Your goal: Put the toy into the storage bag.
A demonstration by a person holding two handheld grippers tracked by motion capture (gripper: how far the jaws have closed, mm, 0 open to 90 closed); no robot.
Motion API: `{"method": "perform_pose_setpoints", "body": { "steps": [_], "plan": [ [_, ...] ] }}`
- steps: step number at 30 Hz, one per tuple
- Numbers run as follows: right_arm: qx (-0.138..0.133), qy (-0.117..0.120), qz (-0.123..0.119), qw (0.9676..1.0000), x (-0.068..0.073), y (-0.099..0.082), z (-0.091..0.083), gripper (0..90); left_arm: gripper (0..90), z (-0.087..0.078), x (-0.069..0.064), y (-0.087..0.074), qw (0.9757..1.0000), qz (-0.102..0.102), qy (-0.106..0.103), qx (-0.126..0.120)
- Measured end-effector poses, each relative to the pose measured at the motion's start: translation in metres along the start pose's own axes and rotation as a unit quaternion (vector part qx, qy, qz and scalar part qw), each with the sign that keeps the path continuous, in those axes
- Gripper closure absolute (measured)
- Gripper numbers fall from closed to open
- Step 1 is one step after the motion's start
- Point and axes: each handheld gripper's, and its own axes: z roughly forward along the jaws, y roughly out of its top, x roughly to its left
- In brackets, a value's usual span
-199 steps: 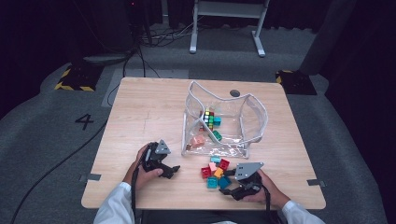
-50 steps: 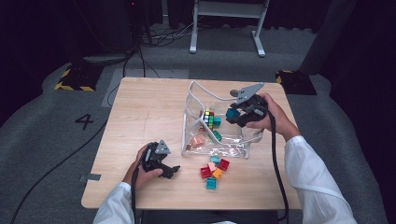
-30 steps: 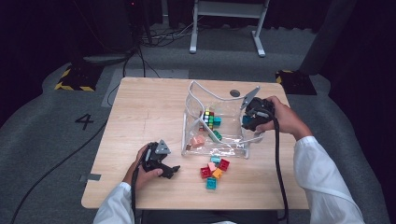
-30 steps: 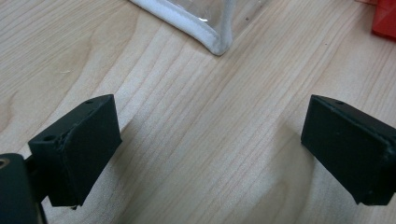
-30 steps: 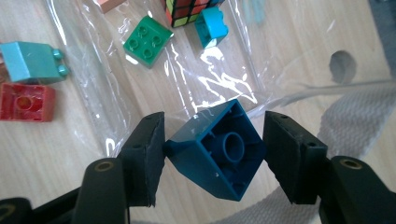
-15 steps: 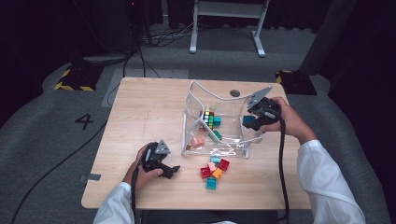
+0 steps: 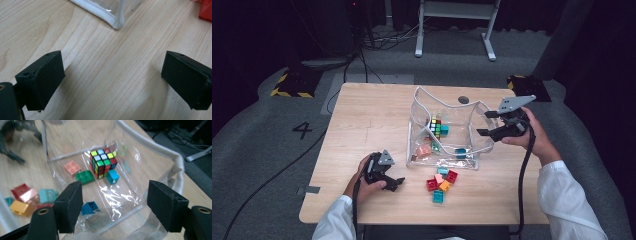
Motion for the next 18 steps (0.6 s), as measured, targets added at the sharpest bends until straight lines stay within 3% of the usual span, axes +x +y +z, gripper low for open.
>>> {"method": "perform_pose_setpoints", "body": {
  "steps": [8,18],
  "plan": [
    [-0.062,-0.020,0.013,0.9978,0.015,-0.013,-0.034,26.6,4.7,0.000,0.000,0.000,1.0000,0.001,-0.001,-0.001],
    [-0.081,-0.035,0.027,0.9957,0.038,-0.042,-0.057,26.6,4.7,0.000,0.000,0.000,1.0000,0.001,0.000,-0.001]
  ]
}}
